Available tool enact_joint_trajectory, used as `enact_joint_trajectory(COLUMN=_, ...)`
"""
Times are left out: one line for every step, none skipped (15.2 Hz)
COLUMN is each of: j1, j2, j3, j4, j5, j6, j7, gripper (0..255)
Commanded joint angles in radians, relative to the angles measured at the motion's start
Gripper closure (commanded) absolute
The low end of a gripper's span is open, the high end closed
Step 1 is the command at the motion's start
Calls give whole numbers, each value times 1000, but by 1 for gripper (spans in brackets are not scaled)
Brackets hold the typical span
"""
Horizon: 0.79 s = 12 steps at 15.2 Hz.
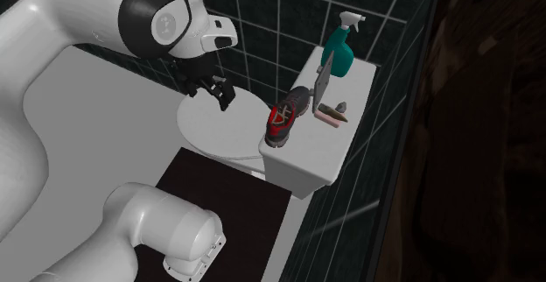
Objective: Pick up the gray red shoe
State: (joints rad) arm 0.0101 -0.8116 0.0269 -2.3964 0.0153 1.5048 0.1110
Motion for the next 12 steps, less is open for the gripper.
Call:
enact_joint_trajectory(j1=0, j2=0, j3=0, j4=0, j5=0, j6=0, j7=0, gripper=0)
enact_joint_trajectory(j1=-8, j2=23, j3=-14, j4=3, j5=-16, j6=19, j7=-16, gripper=0)
enact_joint_trajectory(j1=-16, j2=46, j3=-28, j4=8, j5=-32, j6=38, j7=-31, gripper=0)
enact_joint_trajectory(j1=-23, j2=70, j3=-42, j4=13, j5=-47, j6=57, j7=-46, gripper=0)
enact_joint_trajectory(j1=-30, j2=95, j3=-55, j4=20, j5=-62, j6=75, j7=-60, gripper=0)
enact_joint_trajectory(j1=-37, j2=121, j3=-69, j4=28, j5=-76, j6=94, j7=-75, gripper=0)
enact_joint_trajectory(j1=-44, j2=147, j3=-82, j4=37, j5=-89, j6=112, j7=-89, gripper=0)
enact_joint_trajectory(j1=-51, j2=174, j3=-95, j4=47, j5=-102, j6=130, j7=-102, gripper=0)
enact_joint_trajectory(j1=-58, j2=202, j3=-108, j4=59, j5=-114, j6=148, j7=-116, gripper=0)
enact_joint_trajectory(j1=-64, j2=230, j3=-120, j4=71, j5=-125, j6=165, j7=-129, gripper=0)
enact_joint_trajectory(j1=-70, j2=259, j3=-133, j4=85, j5=-135, j6=182, j7=-142, gripper=0)
enact_joint_trajectory(j1=-76, j2=288, j3=-146, j4=100, j5=-145, j6=198, j7=-155, gripper=0)
